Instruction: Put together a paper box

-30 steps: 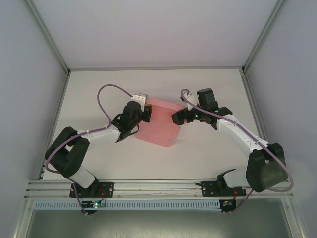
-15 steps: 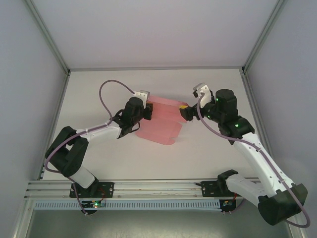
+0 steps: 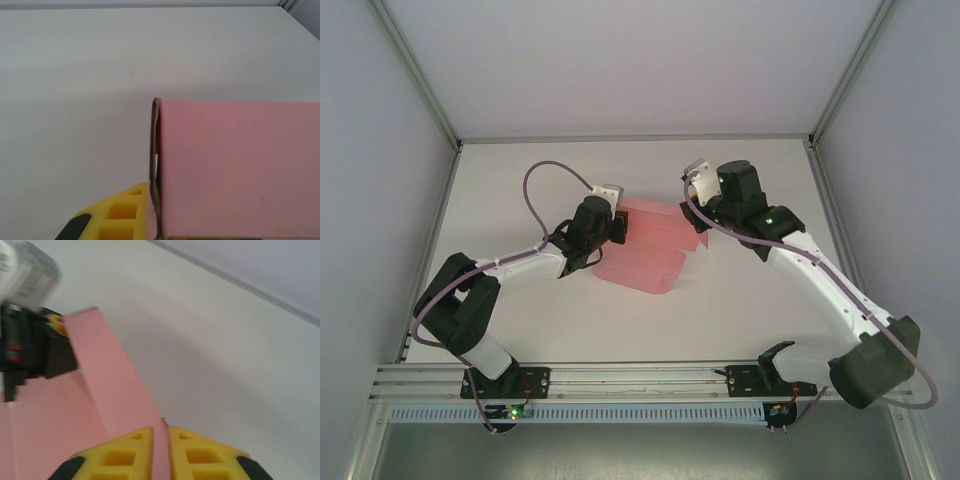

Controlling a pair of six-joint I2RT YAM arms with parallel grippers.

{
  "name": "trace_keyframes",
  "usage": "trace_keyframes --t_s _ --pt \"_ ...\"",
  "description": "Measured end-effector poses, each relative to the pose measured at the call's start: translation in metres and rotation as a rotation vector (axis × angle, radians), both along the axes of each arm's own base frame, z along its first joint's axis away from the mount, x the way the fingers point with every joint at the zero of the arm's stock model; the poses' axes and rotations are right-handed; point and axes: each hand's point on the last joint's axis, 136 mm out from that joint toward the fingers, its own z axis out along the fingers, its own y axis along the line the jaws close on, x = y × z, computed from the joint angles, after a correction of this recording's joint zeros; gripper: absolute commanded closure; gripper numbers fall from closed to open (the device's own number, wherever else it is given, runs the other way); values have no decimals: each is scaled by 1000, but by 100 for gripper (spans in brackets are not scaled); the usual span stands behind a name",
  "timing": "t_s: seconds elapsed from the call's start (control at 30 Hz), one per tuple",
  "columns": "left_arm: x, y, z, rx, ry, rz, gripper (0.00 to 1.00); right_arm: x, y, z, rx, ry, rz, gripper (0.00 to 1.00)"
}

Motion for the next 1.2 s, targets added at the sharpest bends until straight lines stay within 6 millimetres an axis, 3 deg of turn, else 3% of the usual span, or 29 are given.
trace_keyframes --t_s 0.2,0.53,0.83,1.07,1.2 --pt "0 2 -1 5 2 11 100 -2 -4 -34 -64 118 -13 91" --pt "-1 5 -16 36 60 22 100 7 20 -60 -26 185 62 92" --pt "1 9 -17 25 85 56 100 10 17 -61 -26 198 25 92" --pt "13 7 -11 -3 95 104 100 4 10 -78 -3 218 -63 91" --pt "13 6 -12 -18 108 93 100 11 13 -76 32 190 -77 90"
